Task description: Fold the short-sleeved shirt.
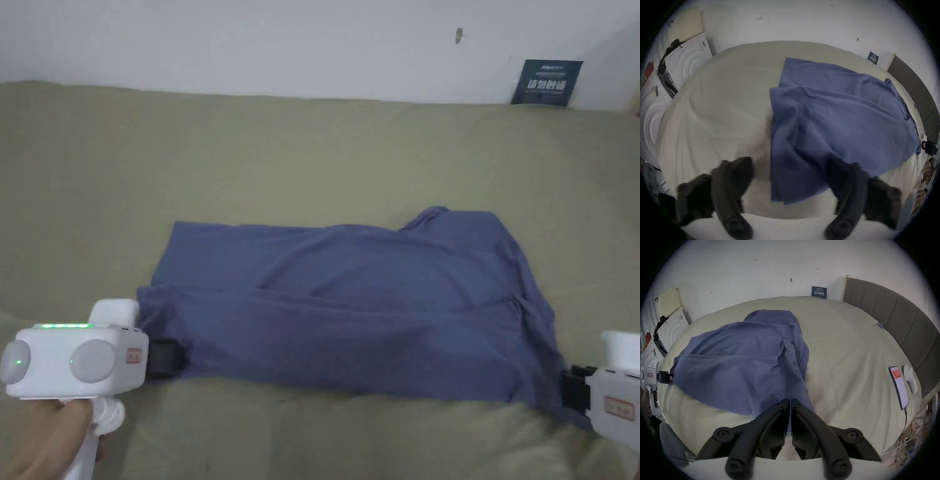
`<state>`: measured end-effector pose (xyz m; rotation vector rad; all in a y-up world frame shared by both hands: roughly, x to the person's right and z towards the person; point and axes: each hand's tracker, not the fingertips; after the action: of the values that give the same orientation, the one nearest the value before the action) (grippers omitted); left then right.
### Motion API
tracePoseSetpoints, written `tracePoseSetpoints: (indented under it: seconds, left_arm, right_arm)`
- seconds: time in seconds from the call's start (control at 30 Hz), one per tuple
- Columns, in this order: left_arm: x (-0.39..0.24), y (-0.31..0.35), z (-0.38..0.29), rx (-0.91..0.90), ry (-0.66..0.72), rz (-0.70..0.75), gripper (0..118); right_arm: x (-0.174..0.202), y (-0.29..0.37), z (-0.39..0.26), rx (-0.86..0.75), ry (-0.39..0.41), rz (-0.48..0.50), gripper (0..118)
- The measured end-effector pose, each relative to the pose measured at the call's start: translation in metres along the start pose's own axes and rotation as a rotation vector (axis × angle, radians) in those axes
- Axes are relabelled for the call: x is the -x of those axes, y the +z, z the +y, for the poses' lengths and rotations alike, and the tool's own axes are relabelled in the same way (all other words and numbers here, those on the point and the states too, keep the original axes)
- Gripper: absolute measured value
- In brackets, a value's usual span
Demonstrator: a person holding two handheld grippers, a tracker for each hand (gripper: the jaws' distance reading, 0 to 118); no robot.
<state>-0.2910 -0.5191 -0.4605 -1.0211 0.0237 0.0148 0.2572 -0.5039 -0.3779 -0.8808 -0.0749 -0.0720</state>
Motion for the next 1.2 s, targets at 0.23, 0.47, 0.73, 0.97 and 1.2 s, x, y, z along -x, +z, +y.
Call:
tracePoseSetpoints:
  seconds: [0.23, 0.47, 0.73, 0.97, 1.2]
  left_arm:
    - [-0.012, 0.017, 0.007, -0.037, -0.051, -0.059, 3]
    - [-0.013, 0.021, 0.003, -0.031, -0.06, -0.018, 3]
    - [0.002, 0.054, -0.012, -0.058, -0.028, -0.029, 3]
    - [0.016, 0.084, -0.048, -0.056, -0.006, -0.04, 3]
    - [0.022, 0.104, -0.095, -0.007, 0.001, -0.059, 3]
  right_arm:
    - [0.0, -0.029, 0.007, 0.03, 0.024, -0.018, 106]
    - [0.002, -0.034, 0.009, 0.056, 0.029, 0.017, 16]
    - [-0.004, 0.008, -0.002, 0.016, 0.039, 0.042, 13]
    - [-0.007, 0.047, -0.037, 0.012, 0.042, 0.041, 13]
    - [-0.01, 0.083, -0.086, 0.03, 0.029, 0.038, 13]
